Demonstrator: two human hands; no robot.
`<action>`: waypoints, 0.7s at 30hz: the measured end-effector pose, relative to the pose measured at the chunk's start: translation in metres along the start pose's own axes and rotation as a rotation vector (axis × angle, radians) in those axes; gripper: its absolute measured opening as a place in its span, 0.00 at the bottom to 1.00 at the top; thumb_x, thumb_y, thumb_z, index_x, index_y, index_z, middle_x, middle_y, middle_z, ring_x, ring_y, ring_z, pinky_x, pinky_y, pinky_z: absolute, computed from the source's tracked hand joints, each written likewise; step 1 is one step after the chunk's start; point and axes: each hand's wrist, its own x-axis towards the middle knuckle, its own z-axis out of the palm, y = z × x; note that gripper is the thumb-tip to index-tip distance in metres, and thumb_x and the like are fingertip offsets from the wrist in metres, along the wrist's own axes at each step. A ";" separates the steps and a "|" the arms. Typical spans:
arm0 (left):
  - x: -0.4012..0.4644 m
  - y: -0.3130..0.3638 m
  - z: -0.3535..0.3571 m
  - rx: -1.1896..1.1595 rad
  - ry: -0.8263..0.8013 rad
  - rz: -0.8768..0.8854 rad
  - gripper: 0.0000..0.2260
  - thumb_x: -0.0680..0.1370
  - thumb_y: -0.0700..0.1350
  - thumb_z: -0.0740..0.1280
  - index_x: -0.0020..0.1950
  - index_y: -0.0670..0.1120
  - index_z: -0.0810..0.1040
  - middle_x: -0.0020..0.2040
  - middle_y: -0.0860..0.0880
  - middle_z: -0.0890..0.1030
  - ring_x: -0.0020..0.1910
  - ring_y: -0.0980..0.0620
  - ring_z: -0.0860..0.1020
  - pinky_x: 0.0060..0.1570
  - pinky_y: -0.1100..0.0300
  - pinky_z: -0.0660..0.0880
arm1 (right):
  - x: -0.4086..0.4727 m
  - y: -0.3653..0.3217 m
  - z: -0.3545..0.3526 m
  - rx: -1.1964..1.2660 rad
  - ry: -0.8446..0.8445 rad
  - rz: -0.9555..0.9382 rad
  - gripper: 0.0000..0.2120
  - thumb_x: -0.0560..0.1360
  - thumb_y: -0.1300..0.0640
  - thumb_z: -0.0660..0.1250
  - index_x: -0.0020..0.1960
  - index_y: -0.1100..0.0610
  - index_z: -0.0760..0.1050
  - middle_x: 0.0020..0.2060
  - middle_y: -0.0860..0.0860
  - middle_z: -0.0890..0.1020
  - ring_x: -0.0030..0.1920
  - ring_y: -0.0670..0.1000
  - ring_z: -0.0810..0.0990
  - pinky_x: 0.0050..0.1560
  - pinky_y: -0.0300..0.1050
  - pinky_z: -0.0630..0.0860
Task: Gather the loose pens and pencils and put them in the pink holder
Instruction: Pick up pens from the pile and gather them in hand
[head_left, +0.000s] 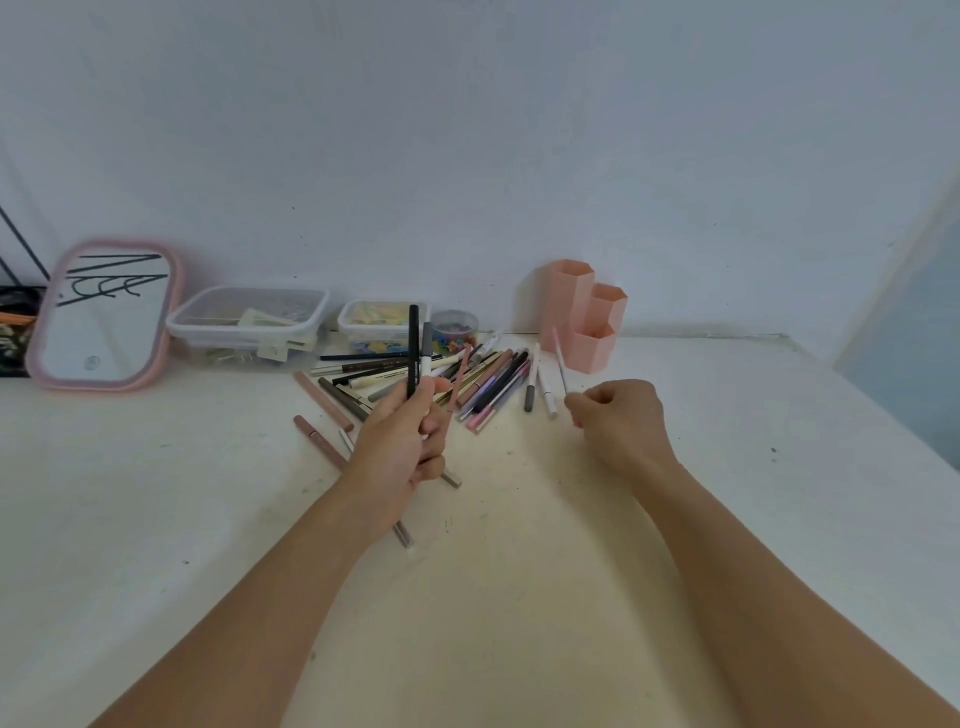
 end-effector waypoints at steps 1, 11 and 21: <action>0.000 0.000 0.001 -0.003 -0.007 0.000 0.10 0.84 0.48 0.61 0.57 0.44 0.78 0.30 0.52 0.66 0.24 0.57 0.60 0.20 0.65 0.57 | -0.005 -0.006 -0.001 0.139 -0.010 0.010 0.15 0.72 0.61 0.69 0.29 0.62 0.72 0.25 0.54 0.70 0.28 0.52 0.66 0.33 0.45 0.66; -0.009 -0.004 0.010 0.102 -0.046 0.090 0.08 0.81 0.54 0.66 0.52 0.50 0.77 0.27 0.50 0.69 0.23 0.50 0.68 0.23 0.62 0.62 | -0.083 -0.053 0.046 0.586 -0.482 -0.125 0.13 0.81 0.63 0.66 0.41 0.70 0.76 0.27 0.54 0.77 0.24 0.45 0.77 0.26 0.35 0.68; -0.005 -0.009 0.009 0.352 0.079 0.113 0.12 0.86 0.51 0.57 0.48 0.46 0.74 0.32 0.49 0.73 0.20 0.59 0.70 0.19 0.66 0.65 | -0.082 -0.044 0.051 0.394 -0.456 -0.259 0.09 0.78 0.64 0.70 0.42 0.66 0.83 0.31 0.58 0.84 0.29 0.46 0.79 0.33 0.37 0.76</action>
